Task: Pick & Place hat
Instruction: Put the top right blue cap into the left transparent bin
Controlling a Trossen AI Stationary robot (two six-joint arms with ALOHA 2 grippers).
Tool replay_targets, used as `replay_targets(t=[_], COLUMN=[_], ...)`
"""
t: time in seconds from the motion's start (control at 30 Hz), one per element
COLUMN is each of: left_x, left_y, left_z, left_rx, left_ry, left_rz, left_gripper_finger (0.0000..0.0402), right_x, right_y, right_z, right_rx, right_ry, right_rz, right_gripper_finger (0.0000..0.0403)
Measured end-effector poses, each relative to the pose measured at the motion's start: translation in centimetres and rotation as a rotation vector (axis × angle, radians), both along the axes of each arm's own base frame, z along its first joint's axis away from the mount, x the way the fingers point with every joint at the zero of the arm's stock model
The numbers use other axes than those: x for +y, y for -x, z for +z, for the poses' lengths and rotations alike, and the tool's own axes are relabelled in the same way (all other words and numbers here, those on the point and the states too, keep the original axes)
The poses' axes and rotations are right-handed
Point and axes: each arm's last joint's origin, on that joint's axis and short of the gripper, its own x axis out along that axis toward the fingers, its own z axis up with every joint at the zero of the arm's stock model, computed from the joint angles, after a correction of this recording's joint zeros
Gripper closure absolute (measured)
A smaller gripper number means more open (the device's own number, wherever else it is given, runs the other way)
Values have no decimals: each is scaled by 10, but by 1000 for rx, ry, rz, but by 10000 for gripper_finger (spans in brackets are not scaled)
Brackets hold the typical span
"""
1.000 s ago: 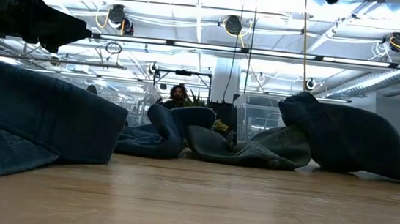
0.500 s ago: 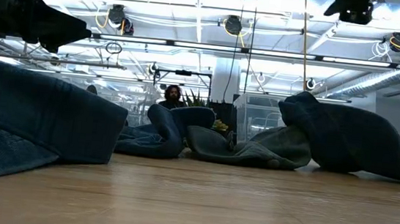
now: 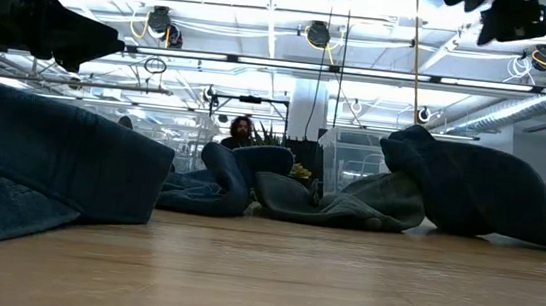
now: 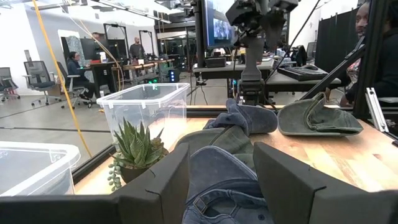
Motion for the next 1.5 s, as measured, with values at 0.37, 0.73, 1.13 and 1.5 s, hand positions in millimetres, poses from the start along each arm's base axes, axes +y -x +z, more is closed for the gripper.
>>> replay_targets(t=[0.37,0.73,1.13,1.5], left_x=[0,0,0,0], left_y=[0,0,0,0], left_z=[0,0,0,0], left_rx=[0,0,0,0], left_ry=[0,0,0,0], left_rz=[0,0,0,0], left_gripper_finger=[215,215,215,215], right_x=[20,32,42,43], right_y=[-13,-9,-10,-15], right_z=[-19,-74,-123,-153], right_rx=[148,307,267,321], right_ry=[117,187,138,152], right_rz=[-50,-44,-115,-122], right_gripper_finger=[204,204,204,204])
